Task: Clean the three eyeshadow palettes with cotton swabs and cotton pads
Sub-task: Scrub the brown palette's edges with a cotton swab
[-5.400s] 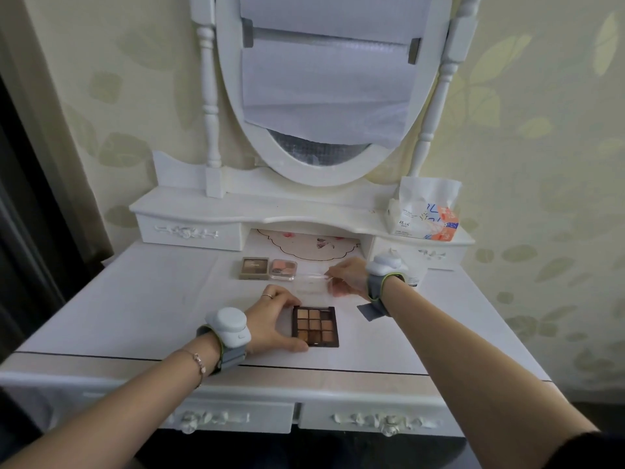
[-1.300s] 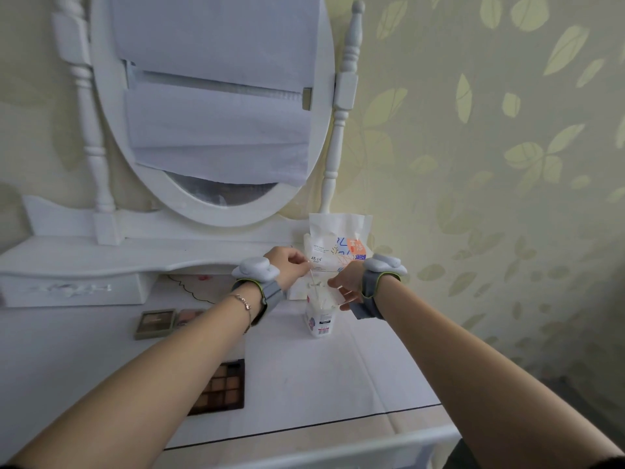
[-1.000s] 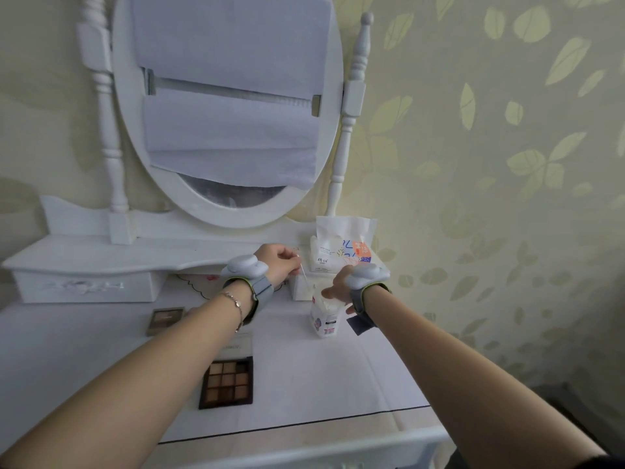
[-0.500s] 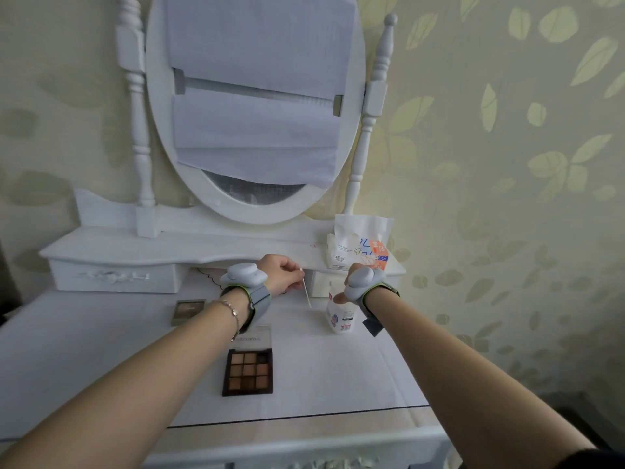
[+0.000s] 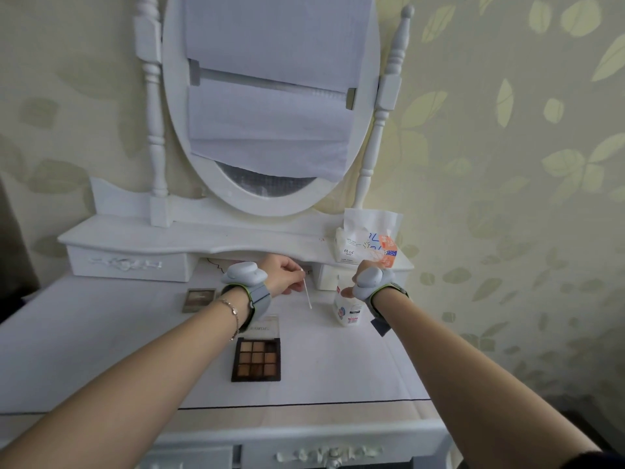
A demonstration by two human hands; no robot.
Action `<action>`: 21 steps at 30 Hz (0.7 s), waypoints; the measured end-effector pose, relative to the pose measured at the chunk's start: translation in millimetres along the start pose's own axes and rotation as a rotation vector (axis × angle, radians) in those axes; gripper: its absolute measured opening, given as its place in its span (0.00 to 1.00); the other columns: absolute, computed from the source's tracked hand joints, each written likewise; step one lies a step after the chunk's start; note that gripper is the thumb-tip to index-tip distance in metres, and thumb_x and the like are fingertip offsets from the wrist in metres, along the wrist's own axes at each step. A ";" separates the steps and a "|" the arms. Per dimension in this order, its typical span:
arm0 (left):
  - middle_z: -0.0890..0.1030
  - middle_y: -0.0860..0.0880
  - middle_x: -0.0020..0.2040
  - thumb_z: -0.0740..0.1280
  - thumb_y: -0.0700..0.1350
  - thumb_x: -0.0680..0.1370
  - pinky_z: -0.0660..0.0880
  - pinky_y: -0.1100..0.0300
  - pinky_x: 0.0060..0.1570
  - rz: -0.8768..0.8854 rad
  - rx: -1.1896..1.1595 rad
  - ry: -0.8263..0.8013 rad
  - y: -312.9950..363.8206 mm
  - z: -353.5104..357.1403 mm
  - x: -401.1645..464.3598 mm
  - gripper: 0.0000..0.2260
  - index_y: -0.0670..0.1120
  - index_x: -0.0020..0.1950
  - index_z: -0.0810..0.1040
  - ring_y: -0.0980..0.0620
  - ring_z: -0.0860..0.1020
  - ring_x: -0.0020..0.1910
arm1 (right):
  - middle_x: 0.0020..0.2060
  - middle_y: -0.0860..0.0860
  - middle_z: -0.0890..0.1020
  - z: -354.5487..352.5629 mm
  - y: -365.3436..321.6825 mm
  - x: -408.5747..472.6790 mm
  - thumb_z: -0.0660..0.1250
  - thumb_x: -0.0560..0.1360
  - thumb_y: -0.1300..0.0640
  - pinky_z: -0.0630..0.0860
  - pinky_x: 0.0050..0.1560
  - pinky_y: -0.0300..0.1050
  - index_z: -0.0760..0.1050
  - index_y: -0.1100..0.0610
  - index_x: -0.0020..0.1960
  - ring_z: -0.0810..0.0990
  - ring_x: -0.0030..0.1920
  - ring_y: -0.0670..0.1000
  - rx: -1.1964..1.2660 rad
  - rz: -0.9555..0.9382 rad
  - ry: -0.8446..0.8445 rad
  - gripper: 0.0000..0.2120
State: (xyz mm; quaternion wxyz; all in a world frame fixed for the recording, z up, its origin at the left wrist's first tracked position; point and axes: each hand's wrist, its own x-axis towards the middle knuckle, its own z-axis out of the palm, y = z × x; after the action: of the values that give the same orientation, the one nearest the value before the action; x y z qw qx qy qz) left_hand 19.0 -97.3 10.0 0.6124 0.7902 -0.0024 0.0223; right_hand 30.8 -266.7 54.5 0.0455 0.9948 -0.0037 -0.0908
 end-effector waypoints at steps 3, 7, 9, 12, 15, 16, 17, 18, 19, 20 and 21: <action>0.79 0.48 0.35 0.66 0.38 0.76 0.73 0.67 0.34 -0.003 -0.018 -0.001 4.4 -2.6 -2.7 0.07 0.45 0.39 0.74 0.64 0.78 0.25 | 0.71 0.51 0.65 -2.7 1.0 -0.5 0.55 0.81 0.51 0.59 0.69 0.40 0.59 0.59 0.71 0.64 0.71 0.52 0.006 -0.017 0.013 0.22; 0.79 0.48 0.35 0.66 0.38 0.76 0.73 0.67 0.32 -0.023 -0.023 0.002 8.3 -7.7 -7.4 0.06 0.45 0.39 0.74 0.63 0.77 0.24 | 0.73 0.52 0.60 -0.6 3.3 -1.2 0.56 0.79 0.42 0.56 0.71 0.42 0.56 0.58 0.73 0.59 0.74 0.53 0.048 -0.033 -0.023 0.29; 0.79 0.47 0.35 0.66 0.38 0.76 0.74 0.67 0.30 -0.031 -0.042 -0.003 9.1 -9.3 -11.3 0.06 0.44 0.39 0.74 0.61 0.78 0.24 | 0.70 0.52 0.66 -4.2 2.8 -1.8 0.59 0.78 0.43 0.62 0.68 0.42 0.63 0.57 0.70 0.64 0.71 0.53 0.079 -0.031 0.078 0.26; 0.80 0.45 0.36 0.67 0.36 0.75 0.76 0.67 0.30 -0.044 -0.096 -0.018 11.4 -12.3 -19.1 0.06 0.43 0.40 0.74 0.59 0.79 0.25 | 0.57 0.50 0.80 -11.8 -2.5 -0.2 0.64 0.75 0.45 0.72 0.59 0.43 0.78 0.52 0.59 0.77 0.56 0.50 0.278 -0.125 0.220 0.17; 0.81 0.43 0.36 0.67 0.35 0.75 0.77 0.66 0.31 -0.064 -0.148 -0.013 11.1 -18.2 -27.0 0.05 0.41 0.40 0.74 0.56 0.81 0.28 | 0.36 0.51 0.83 -6.7 -15.9 -9.8 0.68 0.72 0.50 0.76 0.40 0.41 0.82 0.53 0.37 0.74 0.34 0.47 0.648 -0.351 0.181 0.10; 0.81 0.43 0.35 0.67 0.34 0.74 0.77 0.66 0.31 -0.070 -0.173 -0.009 9.8 -21.1 -29.8 0.05 0.41 0.41 0.74 0.55 0.81 0.29 | 0.34 0.51 0.82 -2.8 -21.9 -15.2 0.69 0.72 0.52 0.73 0.35 0.37 0.82 0.54 0.37 0.74 0.33 0.46 0.714 -0.395 0.137 0.09; 0.82 0.43 0.34 0.67 0.33 0.74 0.78 0.65 0.31 -0.080 -0.204 -0.006 8.3 -24.3 -32.6 0.04 0.40 0.41 0.74 0.54 0.82 0.29 | 0.34 0.50 0.82 0.4 -27.4 -20.4 0.69 0.73 0.54 0.72 0.33 0.33 0.83 0.56 0.40 0.76 0.33 0.45 0.740 -0.425 0.086 0.08; 0.82 0.44 0.33 0.67 0.33 0.74 0.78 0.65 0.32 -0.094 -0.231 -0.003 6.5 -27.7 -36.9 0.04 0.40 0.42 0.74 0.53 0.82 0.30 | 0.35 0.50 0.83 4.1 -32.2 -24.7 0.69 0.73 0.55 0.74 0.33 0.31 0.83 0.59 0.42 0.77 0.34 0.44 0.752 -0.448 0.039 0.08; 0.82 0.44 0.33 0.67 0.33 0.74 0.79 0.64 0.33 -0.107 -0.255 0.002 3.8 -30.8 -40.8 0.04 0.39 0.42 0.74 0.53 0.82 0.31 | 0.37 0.51 0.84 8.0 -36.5 -27.3 0.69 0.74 0.55 0.77 0.37 0.31 0.83 0.61 0.44 0.79 0.35 0.44 0.765 -0.475 0.003 0.09; 0.83 0.44 0.32 0.67 0.33 0.75 0.79 0.64 0.34 -0.116 -0.273 0.006 0.8 -33.9 -45.3 0.03 0.39 0.42 0.74 0.52 0.82 0.31 | 0.38 0.52 0.84 12.5 -40.0 -28.6 0.68 0.74 0.56 0.79 0.44 0.35 0.83 0.61 0.44 0.79 0.37 0.46 0.791 -0.496 -0.027 0.09; 0.83 0.44 0.32 0.67 0.34 0.75 0.79 0.64 0.34 -0.122 -0.288 0.009 -2.9 -37.0 -50.0 0.03 0.39 0.43 0.75 0.52 0.82 0.31 | 0.38 0.53 0.84 17.1 -43.1 -30.7 0.68 0.74 0.57 0.80 0.47 0.39 0.82 0.61 0.44 0.80 0.38 0.47 0.830 -0.507 -0.051 0.08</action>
State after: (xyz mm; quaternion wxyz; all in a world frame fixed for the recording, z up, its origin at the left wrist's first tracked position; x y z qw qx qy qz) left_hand -32.1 -61.9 14.5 0.7194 0.6930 0.0450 -0.0120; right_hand -2.5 -224.8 39.3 -0.3785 0.8961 0.2019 -0.1143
